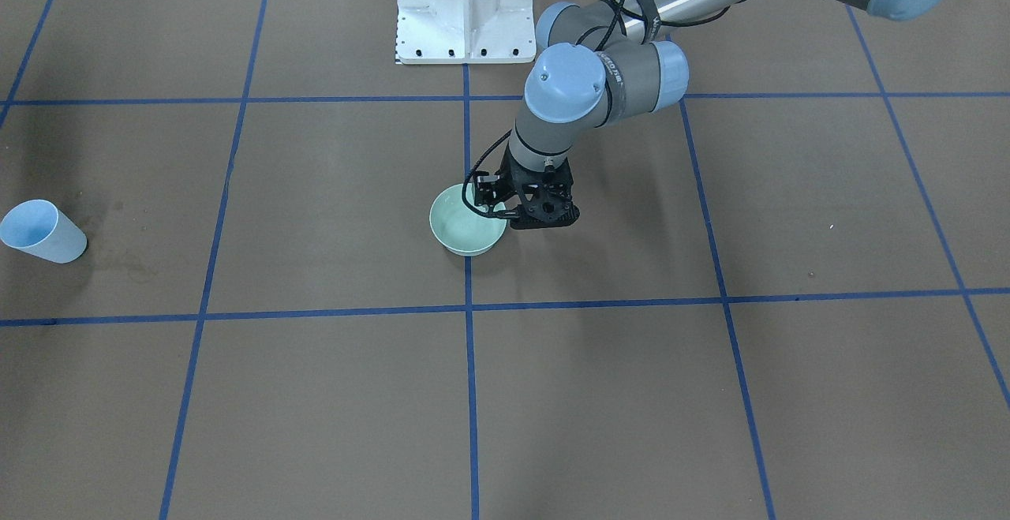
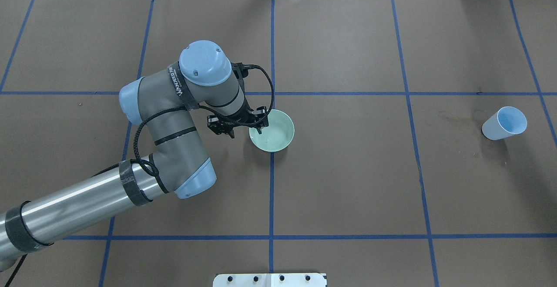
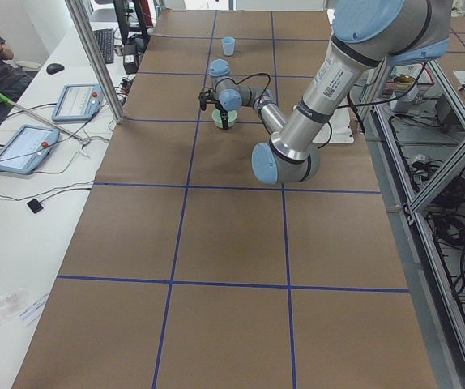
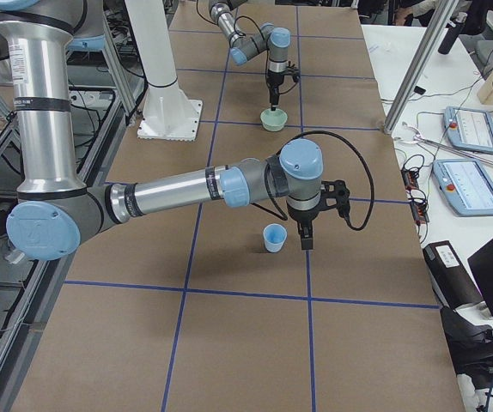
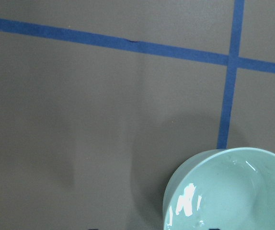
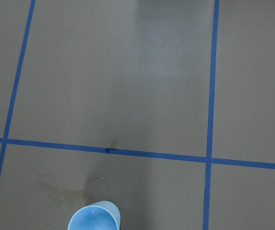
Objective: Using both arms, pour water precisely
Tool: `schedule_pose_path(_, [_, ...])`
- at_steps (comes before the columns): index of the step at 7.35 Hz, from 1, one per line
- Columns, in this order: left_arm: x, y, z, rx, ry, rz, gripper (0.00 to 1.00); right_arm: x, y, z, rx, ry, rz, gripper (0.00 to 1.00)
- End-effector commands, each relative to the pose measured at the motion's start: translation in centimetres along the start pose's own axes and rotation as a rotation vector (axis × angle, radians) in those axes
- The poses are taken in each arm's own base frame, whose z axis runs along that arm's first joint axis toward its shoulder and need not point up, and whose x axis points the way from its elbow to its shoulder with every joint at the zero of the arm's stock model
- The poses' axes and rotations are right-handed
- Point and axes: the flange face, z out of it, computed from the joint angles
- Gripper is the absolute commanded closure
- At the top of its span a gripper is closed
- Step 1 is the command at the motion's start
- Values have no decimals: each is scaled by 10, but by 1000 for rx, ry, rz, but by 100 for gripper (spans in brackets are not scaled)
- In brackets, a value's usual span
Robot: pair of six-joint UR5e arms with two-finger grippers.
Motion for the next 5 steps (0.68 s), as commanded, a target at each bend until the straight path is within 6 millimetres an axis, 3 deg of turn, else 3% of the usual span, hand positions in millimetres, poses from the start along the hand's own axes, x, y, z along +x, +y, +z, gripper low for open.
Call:
schedule_pose_path(1, [2, 2, 11, -8, -1, 6, 34, 3, 5, 2, -6, 0, 7, 2])
schedule_pose_path(2, [2, -1, 17, -8, 0, 6, 48, 5, 8, 3, -9, 0, 10, 2])
schedule_pose_path(3, [2, -2, 19, -8, 0, 6, 80, 6, 9, 4, -11, 1, 12, 2])
schedule_pose_path(4, [3, -2, 17, -7, 5, 10, 100, 6, 9, 4, -11, 1, 12, 2])
schedule_pose_path(5, [8, -2, 11, -6, 16, 17, 100, 6, 11, 5, -14, -8, 14, 2])
